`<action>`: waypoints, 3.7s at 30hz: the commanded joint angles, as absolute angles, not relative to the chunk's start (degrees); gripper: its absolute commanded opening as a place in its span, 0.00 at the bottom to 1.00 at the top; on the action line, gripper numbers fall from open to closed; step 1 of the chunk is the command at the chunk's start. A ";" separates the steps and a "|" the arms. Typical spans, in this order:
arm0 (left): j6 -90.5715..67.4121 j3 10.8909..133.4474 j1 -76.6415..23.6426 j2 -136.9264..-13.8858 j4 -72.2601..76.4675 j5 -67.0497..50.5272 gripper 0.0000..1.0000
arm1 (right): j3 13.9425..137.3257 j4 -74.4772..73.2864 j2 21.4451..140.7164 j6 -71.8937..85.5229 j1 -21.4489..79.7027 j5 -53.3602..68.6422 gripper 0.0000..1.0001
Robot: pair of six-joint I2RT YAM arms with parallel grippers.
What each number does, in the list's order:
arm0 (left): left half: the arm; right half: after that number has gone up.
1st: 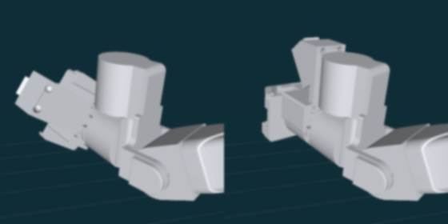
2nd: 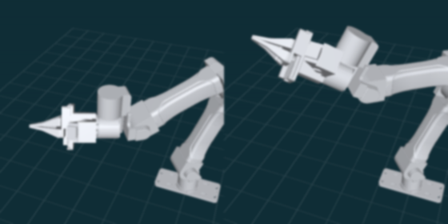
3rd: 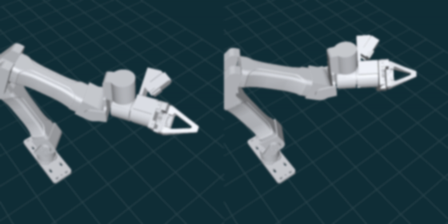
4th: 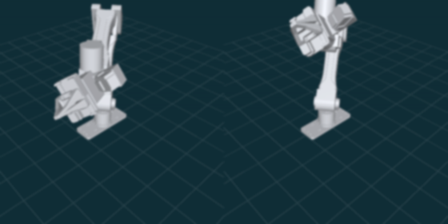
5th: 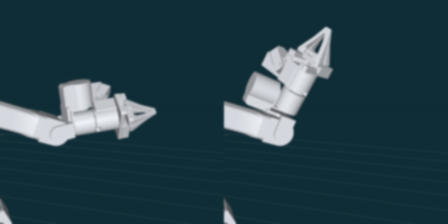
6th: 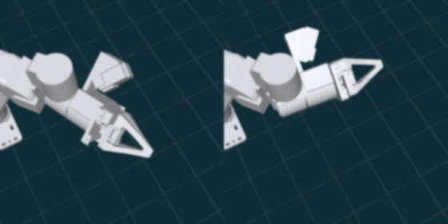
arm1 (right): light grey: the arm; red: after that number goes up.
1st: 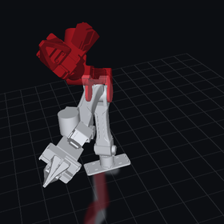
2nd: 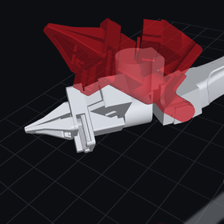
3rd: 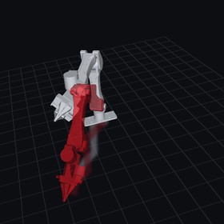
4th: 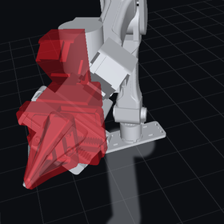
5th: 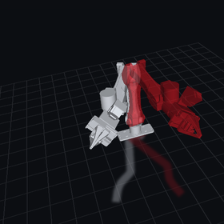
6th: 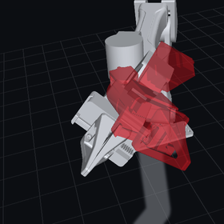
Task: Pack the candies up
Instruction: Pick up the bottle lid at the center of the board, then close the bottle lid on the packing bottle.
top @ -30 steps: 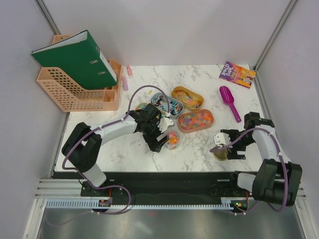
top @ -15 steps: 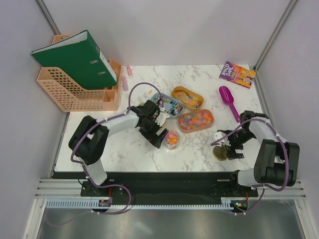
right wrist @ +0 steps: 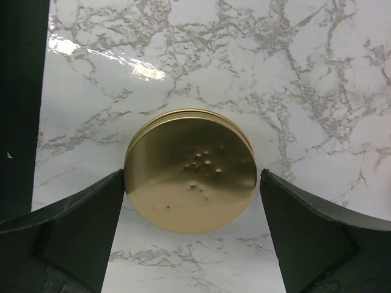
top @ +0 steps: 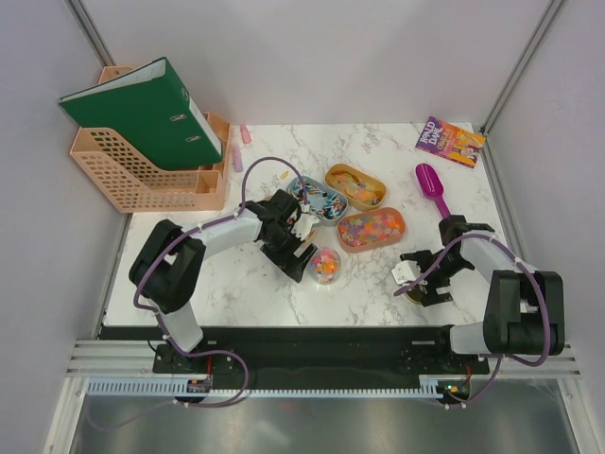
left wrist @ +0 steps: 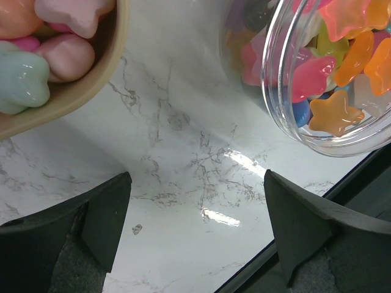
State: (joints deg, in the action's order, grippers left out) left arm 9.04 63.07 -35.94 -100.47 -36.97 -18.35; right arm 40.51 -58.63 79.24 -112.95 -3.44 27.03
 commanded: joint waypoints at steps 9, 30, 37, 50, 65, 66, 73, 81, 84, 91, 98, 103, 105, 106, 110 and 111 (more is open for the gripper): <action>8.44 63.90 -35.60 -97.74 -38.06 -19.07 0.94 | 40.78 -56.51 78.84 -115.85 -2.02 26.81 0.95; 7.74 62.93 -30.15 -82.72 -37.27 -4.59 0.90 | 64.50 -67.06 76.81 -96.71 11.32 29.71 0.84; 10.27 50.83 -28.30 -65.78 -25.50 -3.69 0.89 | 75.74 -66.45 87.69 -84.93 27.93 27.95 0.83; 9.76 42.80 -26.28 -50.71 -28.12 -4.74 0.87 | 88.50 -64.51 103.09 -77.78 45.35 22.85 0.82; 8.00 44.21 -23.99 -51.77 -28.48 -9.84 0.89 | 88.24 -60.91 108.37 -77.87 45.53 19.78 0.82; 8.09 44.38 -23.99 -52.03 -28.56 -9.84 0.89 | 88.16 -60.82 108.54 -77.78 45.53 19.78 0.81; 7.91 44.82 -23.73 -53.26 -28.57 -11.16 0.89 | 86.92 -60.64 108.02 -78.13 45.53 19.51 0.82; 9.49 43.16 -23.73 -53.00 -28.30 -10.02 0.88 | 85.34 -60.64 105.83 -77.87 45.88 19.16 0.87; 9.67 43.07 -23.73 -53.00 -28.21 -9.84 0.88 | 84.03 -60.56 104.16 -77.70 46.14 19.07 0.98; 9.67 42.80 -23.73 -52.65 -27.77 -10.37 0.87 | 81.83 -59.50 100.46 -76.12 46.76 18.55 0.98; 9.75 42.28 -23.73 -51.94 -27.16 -11.33 0.57 | 82.79 -56.96 96.69 -71.20 46.93 18.01 0.96; 10.37 42.10 -23.73 -52.03 -26.89 -14.15 0.05 | 83.93 -57.30 98.43 -67.68 47.20 20.30 0.64; 10.46 42.19 -23.73 -51.94 -26.81 -14.33 0.04 | 84.11 -57.83 100.63 -66.54 47.29 19.78 0.39; 10.46 42.19 -23.73 -51.94 -26.89 -14.24 0.04 | 84.11 -58.18 101.42 -66.45 47.37 19.51 0.33; 10.46 42.19 -23.73 -52.03 -26.89 -14.50 0.05 | 82.01 -58.80 103.97 -64.87 48.51 18.46 0.21; 10.46 42.19 -23.73 -52.21 -26.89 -14.76 0.05 | 81.39 -58.71 104.24 -64.52 49.12 18.28 0.21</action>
